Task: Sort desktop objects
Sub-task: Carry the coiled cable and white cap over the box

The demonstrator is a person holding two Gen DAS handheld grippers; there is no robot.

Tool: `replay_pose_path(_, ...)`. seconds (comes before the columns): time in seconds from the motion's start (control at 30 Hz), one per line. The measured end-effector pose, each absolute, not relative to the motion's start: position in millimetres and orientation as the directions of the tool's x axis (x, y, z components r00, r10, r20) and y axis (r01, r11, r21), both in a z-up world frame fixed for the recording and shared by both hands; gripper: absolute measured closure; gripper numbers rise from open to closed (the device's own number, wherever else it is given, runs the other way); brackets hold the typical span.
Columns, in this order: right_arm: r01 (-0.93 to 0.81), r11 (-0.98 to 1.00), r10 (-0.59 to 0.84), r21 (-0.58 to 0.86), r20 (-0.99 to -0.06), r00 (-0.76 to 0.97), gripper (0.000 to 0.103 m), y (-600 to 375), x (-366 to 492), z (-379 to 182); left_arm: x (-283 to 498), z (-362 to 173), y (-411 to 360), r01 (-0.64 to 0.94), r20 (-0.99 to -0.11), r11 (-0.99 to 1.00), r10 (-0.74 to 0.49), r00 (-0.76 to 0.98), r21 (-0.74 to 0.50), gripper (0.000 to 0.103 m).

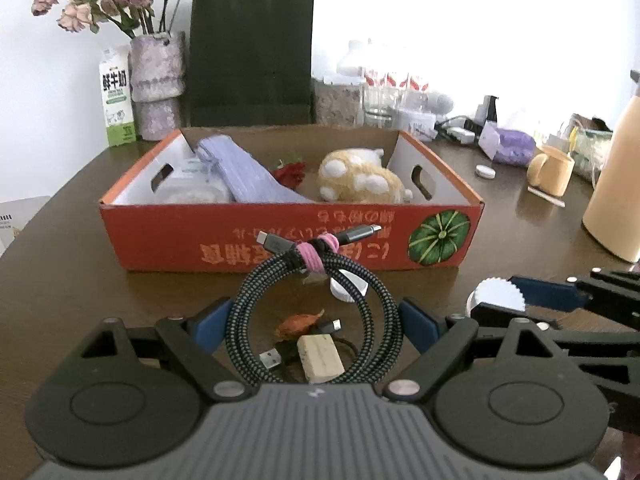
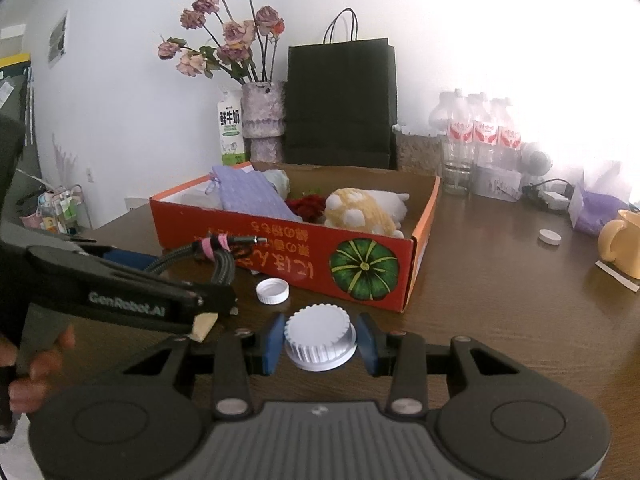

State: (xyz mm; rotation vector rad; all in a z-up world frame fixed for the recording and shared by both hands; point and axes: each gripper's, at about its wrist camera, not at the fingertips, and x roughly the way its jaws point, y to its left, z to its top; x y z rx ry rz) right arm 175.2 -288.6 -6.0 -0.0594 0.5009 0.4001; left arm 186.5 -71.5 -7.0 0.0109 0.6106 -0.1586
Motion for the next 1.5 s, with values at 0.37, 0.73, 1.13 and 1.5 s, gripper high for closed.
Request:
replay_pose_path(0.37, -0.401, 0.916, 0.370, 0.025, -0.441, 0.817, 0.065, -274, 173, 13, 176, 17, -52, 0.153, -0.498, 0.986, -0.168, 0.851, -0.071, 0.013)
replay_pose_path(0.73, -0.395, 0.918, 0.372, 0.022, -0.386, 0.844, 0.065, -251, 237, 49, 227, 64, -42, 0.170, -0.386, 0.983, -0.185, 0.904, -0.073, 0.013)
replay_pose_path(1.13, -0.376, 0.926, 0.351, 0.036, -0.453, 0.820, 0.065, -233, 329, 37, 316, 44, -39, 0.168, -0.417, 0.978, -0.205, 0.886, -0.124, 0.013)
replay_pose_path(1.5, -0.371, 0.928, 0.339, 0.034, -0.493, 0.802, 0.065, -232, 337, 12, 329, 13, -48, 0.181, -0.473, 0.983, -0.180, 0.862, -0.044, 0.013)
